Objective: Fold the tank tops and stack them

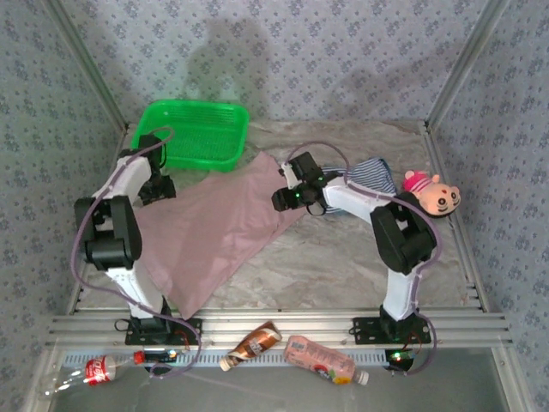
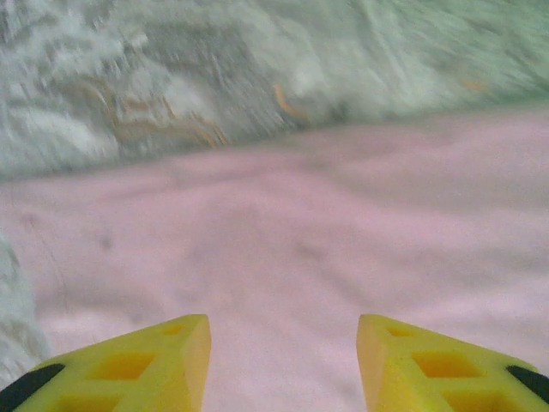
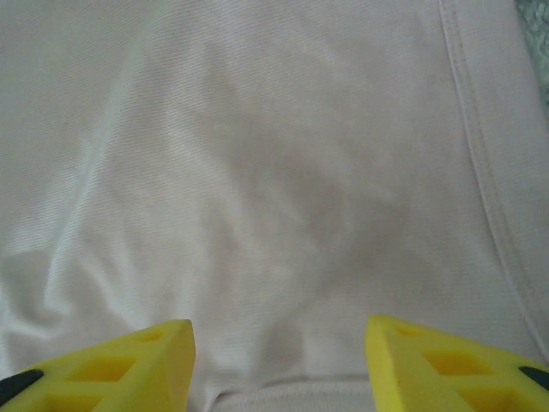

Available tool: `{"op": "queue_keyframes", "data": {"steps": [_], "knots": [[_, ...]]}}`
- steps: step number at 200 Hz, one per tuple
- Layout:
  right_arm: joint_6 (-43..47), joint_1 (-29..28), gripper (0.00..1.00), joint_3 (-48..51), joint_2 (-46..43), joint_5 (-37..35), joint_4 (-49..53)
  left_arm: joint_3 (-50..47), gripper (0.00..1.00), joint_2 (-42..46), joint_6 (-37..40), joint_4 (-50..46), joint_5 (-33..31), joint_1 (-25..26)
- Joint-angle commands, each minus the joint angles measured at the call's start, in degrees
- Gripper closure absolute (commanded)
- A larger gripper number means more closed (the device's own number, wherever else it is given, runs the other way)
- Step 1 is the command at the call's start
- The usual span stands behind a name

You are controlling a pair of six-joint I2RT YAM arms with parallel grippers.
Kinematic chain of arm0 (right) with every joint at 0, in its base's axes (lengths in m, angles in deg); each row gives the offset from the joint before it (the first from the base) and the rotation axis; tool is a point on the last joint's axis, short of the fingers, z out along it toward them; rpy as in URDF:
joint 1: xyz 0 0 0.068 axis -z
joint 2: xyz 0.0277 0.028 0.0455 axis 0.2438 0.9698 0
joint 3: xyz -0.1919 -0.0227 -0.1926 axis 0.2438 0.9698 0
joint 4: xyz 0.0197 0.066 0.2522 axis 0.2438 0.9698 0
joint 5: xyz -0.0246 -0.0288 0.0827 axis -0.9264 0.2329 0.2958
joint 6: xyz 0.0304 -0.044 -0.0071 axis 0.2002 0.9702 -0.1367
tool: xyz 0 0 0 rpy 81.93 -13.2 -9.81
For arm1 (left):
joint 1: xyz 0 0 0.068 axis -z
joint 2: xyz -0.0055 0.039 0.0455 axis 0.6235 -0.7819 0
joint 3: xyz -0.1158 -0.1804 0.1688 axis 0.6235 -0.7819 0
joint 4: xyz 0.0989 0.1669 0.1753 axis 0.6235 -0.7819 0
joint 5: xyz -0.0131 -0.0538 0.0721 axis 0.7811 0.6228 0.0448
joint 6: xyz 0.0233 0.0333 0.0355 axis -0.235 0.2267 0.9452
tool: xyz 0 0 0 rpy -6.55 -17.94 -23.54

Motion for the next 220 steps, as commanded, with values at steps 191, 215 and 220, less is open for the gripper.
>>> {"op": "queue_keyframes", "data": {"steps": [191,215,220], "knots": [[3.43,2.66,0.50,19.64,-10.11,-5.73,4.68,-13.17,0.52,-6.39,2.04,1.54,0.49,3.66],[6.40,1.23,0.48,21.12,-15.90,-4.51,0.63,-10.06,0.51,-5.69,1.42,-0.52,1.22,4.61],[6.85,0.95,0.48,21.82,-17.03,-3.89,-0.53,-9.62,0.51,-5.17,1.20,-1.29,1.33,4.53]]}}
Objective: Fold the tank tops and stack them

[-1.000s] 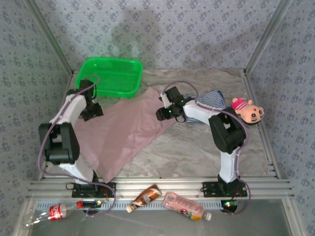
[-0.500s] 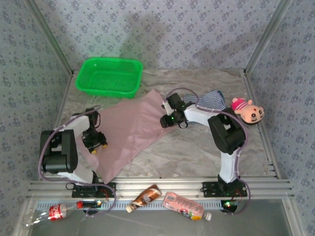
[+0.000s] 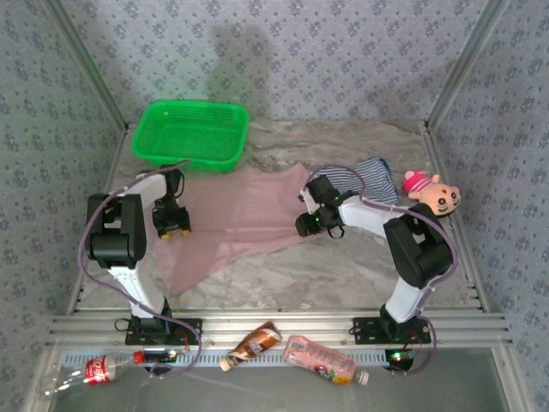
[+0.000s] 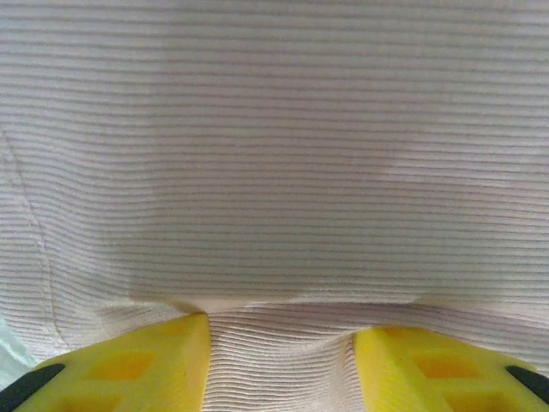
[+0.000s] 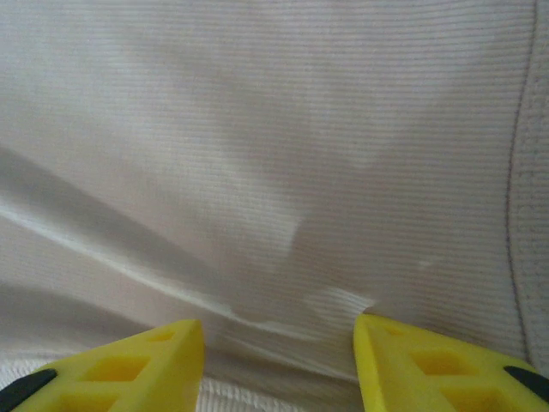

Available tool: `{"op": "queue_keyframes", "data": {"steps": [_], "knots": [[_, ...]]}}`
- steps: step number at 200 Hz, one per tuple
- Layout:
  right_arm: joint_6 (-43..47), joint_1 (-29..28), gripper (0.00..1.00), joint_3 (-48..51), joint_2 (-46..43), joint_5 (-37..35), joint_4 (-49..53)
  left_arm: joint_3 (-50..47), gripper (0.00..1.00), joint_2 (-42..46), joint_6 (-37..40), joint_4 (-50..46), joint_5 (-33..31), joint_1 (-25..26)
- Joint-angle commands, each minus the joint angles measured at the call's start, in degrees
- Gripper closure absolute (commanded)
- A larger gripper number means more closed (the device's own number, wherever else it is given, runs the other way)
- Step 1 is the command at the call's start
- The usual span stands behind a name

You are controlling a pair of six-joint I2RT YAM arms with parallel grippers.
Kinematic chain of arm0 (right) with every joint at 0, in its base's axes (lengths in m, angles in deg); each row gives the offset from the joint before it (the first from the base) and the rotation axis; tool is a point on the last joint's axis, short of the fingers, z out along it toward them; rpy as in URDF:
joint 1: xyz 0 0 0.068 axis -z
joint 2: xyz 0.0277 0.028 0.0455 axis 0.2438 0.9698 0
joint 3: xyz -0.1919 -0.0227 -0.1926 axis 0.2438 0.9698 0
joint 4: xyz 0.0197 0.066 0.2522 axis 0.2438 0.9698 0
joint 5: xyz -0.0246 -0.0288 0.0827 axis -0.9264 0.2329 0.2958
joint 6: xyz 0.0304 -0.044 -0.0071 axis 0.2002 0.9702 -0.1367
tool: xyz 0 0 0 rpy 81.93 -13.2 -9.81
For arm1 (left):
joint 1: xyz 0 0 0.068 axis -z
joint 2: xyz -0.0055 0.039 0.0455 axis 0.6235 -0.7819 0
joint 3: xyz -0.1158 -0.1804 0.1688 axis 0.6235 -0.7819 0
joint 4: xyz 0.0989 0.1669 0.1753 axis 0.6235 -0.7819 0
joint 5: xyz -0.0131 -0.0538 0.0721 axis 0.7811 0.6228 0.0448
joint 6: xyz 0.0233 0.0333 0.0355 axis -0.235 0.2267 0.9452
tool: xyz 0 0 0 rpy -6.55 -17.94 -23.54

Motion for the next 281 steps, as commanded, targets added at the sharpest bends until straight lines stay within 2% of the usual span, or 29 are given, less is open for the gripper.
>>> {"op": "queue_keyframes", "data": {"steps": [1,24,53,78,93,111,143,182,205,241,281], "knots": [[3.48,-1.02,0.48,2.25,-5.80,0.67,-2.38,1.72,0.51,-0.58,0.97,-0.20,-2.02,0.49],[5.59,-4.34,0.50,7.53,-11.47,2.20,-7.23,2.06,0.48,2.94,-0.48,-5.26,-1.36,-0.24],[7.49,-14.08,0.55,13.97,-17.43,0.43,-12.10,-3.25,0.45,12.29,-5.52,-8.77,4.09,-2.79],[7.98,-20.77,0.57,14.70,-15.77,-0.48,-16.21,-11.11,0.44,19.80,-12.33,-8.24,9.77,-3.31],[9.11,-22.71,0.58,13.02,-12.57,-0.99,-17.78,-15.29,0.44,23.17,-16.07,-8.30,10.13,-3.35],[10.40,-23.77,0.58,10.69,-8.12,-2.10,-20.04,-19.44,0.44,27.53,-20.41,-8.04,11.80,-3.34],[11.07,-24.33,0.59,7.00,-1.03,-1.93,-22.74,-26.95,0.44,35.62,-28.59,-7.34,11.11,-3.75],[12.12,-24.01,0.59,3.46,4.10,-4.06,-22.70,-31.21,0.45,37.51,-33.73,-5.71,6.78,-4.33],[13.60,-24.50,0.65,2.32,5.99,-4.98,-19.33,-32.43,0.45,36.44,-35.44,-3.65,5.93,-4.50],[15.08,-24.00,0.85,4.61,4.82,-7.17,-15.71,-33.65,0.46,34.67,-36.20,-2.77,3.59,-4.49],[15.70,-23.64,0.91,7.78,-0.69,-6.35,-15.48,-36.82,0.51,31.66,-38.46,2.07,5.64,-4.33]]}}
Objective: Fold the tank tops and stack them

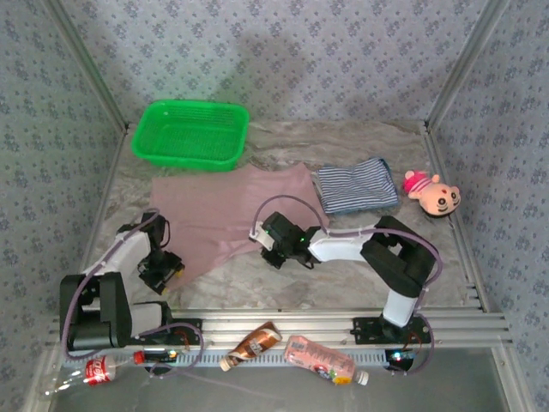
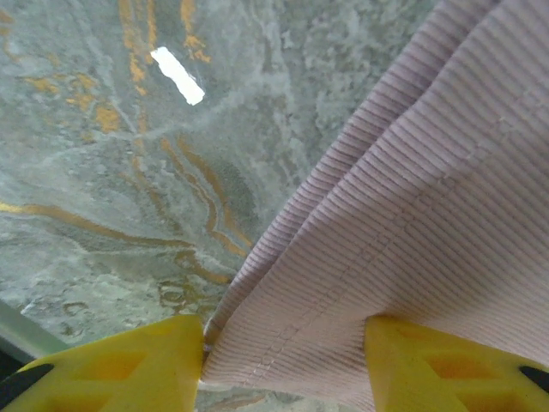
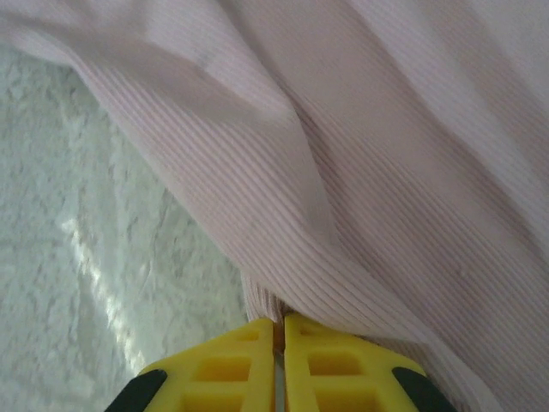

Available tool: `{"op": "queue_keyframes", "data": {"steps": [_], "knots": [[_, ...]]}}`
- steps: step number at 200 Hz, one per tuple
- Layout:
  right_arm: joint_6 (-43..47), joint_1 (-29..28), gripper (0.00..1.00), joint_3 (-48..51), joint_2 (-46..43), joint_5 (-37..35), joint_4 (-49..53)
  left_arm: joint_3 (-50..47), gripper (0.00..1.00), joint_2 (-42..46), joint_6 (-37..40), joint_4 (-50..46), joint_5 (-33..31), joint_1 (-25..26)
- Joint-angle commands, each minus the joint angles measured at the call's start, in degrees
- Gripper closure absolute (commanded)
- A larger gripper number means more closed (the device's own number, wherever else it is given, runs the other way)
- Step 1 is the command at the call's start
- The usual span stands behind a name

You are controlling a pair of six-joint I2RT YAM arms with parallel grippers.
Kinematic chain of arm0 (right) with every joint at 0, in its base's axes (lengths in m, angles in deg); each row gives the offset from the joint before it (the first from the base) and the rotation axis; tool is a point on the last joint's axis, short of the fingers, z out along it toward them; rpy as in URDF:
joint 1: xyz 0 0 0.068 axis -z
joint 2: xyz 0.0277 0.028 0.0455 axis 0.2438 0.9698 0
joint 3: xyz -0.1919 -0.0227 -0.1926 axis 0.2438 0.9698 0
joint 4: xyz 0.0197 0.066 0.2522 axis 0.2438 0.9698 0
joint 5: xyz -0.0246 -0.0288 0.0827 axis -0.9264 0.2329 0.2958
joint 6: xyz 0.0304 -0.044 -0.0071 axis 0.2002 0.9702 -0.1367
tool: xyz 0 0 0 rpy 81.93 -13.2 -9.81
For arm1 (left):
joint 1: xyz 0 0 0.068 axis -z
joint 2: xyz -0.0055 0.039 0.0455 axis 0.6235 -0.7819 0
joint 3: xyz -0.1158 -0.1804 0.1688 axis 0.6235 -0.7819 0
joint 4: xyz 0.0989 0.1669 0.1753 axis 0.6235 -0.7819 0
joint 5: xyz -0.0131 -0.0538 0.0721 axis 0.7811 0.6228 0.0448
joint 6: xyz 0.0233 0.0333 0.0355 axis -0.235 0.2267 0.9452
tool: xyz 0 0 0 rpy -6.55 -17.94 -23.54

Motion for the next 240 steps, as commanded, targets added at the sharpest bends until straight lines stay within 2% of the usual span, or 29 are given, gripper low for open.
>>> {"op": "queue_keyframes", "data": {"steps": [1,37,79,103,124,152,190,240], "knots": [[1.04,0.38,0.91,2.32,-3.31,-0.53,4.54,-2.37,0.51,-2.63,-2.34,2.95,-0.22,-0.09],[2.47,0.92,0.94,5.42,-7.96,0.42,6.62,1.29,0.56,-8.06,0.84,3.05,-2.34,-0.30],[5.56,2.34,0.94,9.19,-12.88,2.61,9.10,2.61,0.57,-11.86,3.76,3.56,-3.87,-1.46],[6.98,1.75,0.94,10.63,-13.55,5.42,8.36,5.41,0.55,-12.01,5.42,1.07,-4.81,-1.61],[7.35,1.29,0.94,9.71,-12.54,6.24,9.12,7.73,0.52,-8.74,5.76,-3.00,-5.70,-1.25],[6.97,1.24,0.94,8.74,-11.21,6.68,8.38,6.90,0.48,-2.68,2.10,-7.96,-4.30,0.49],[5.96,2.00,0.94,7.75,-10.16,7.66,7.26,1.49,0.48,5.59,-5.91,-10.67,-2.07,3.06],[5.79,3.07,0.94,7.80,-9.67,8.24,6.91,-1.91,0.50,4.77,-11.49,-7.65,-0.96,6.82]]}}
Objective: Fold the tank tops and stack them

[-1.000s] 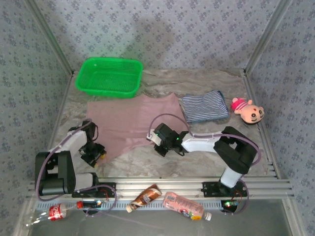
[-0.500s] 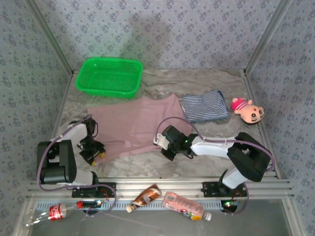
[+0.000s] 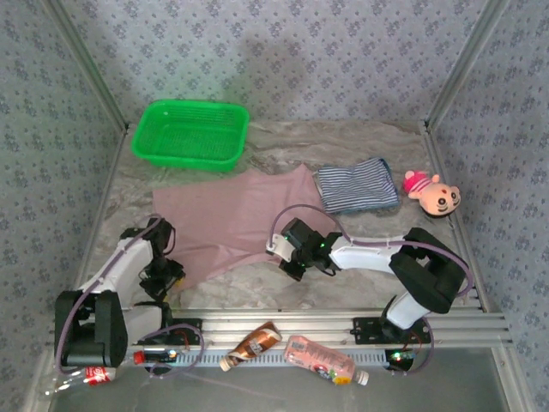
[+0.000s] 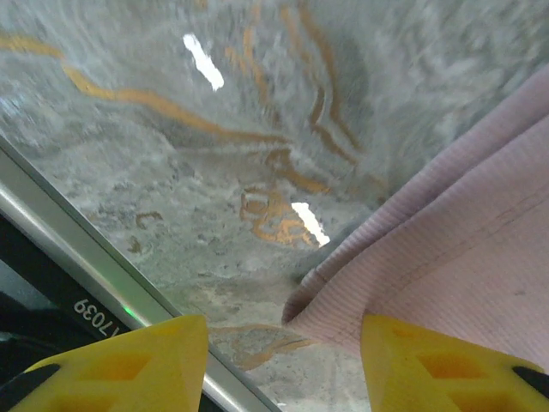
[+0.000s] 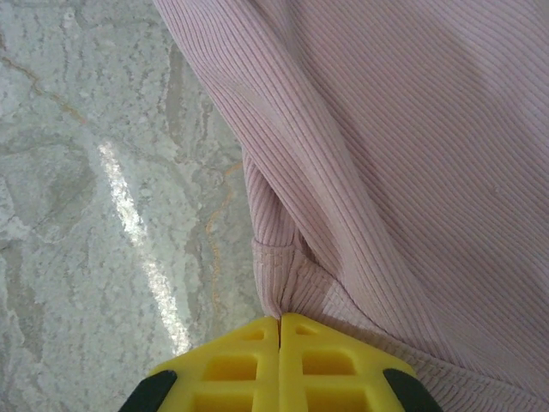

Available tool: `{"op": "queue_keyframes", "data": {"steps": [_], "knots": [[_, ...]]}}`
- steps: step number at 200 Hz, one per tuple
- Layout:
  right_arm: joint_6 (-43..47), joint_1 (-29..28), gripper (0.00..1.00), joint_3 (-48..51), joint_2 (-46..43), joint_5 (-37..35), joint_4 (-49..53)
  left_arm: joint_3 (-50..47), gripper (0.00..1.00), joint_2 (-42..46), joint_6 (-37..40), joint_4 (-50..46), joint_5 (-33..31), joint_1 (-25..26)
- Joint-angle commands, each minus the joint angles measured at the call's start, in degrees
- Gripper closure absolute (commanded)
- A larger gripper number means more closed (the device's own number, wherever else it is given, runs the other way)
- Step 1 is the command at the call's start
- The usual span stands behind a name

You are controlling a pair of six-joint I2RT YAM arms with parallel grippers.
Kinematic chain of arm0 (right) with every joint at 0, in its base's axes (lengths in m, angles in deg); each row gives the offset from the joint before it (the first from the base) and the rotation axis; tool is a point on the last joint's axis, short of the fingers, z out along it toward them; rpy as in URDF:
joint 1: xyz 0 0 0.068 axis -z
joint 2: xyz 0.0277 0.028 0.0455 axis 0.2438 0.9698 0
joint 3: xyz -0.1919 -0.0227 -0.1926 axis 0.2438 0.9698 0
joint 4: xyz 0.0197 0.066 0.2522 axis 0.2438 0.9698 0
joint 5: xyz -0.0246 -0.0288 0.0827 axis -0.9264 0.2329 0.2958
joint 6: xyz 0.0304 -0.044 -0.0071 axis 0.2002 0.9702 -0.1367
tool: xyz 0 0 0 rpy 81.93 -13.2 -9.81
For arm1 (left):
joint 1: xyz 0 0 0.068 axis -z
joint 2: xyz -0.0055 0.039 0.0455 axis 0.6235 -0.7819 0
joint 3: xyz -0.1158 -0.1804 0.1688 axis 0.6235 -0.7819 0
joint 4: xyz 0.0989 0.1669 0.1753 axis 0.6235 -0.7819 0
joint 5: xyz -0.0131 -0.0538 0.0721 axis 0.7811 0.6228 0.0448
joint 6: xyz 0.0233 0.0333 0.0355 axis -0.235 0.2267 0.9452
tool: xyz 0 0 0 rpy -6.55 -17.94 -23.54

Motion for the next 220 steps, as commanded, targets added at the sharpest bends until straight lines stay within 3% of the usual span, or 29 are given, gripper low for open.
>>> {"op": "queue_keyframes", "data": {"steps": [1,51,84,121,157,220], "knots": [[-0.29,0.65,0.94,-1.16,0.73,0.98,0.53,-0.54,0.50,-1.36,-4.07,0.42,0.30,1.08],[-0.51,1.14,0.94,-1.36,-0.09,0.97,1.89,-0.48,0.52,-7.33,-4.30,8.60,1.54,1.30],[-0.91,1.32,0.95,-0.92,-1.02,1.13,2.76,0.70,0.61,-8.01,-3.33,10.76,0.00,1.27],[-1.26,1.30,0.95,-0.82,-1.45,0.87,3.05,-0.30,0.84,-9.20,-2.16,11.22,-0.62,0.60],[-1.61,1.23,0.96,-0.44,-2.72,1.40,3.89,3.67,1.00,-7.55,2.15,6.73,-3.81,-1.59],[-0.51,1.64,0.96,-0.33,-9.53,7.19,8.61,10.51,1.00,-1.45,2.63,-3.95,-5.22,-2.41]]}}
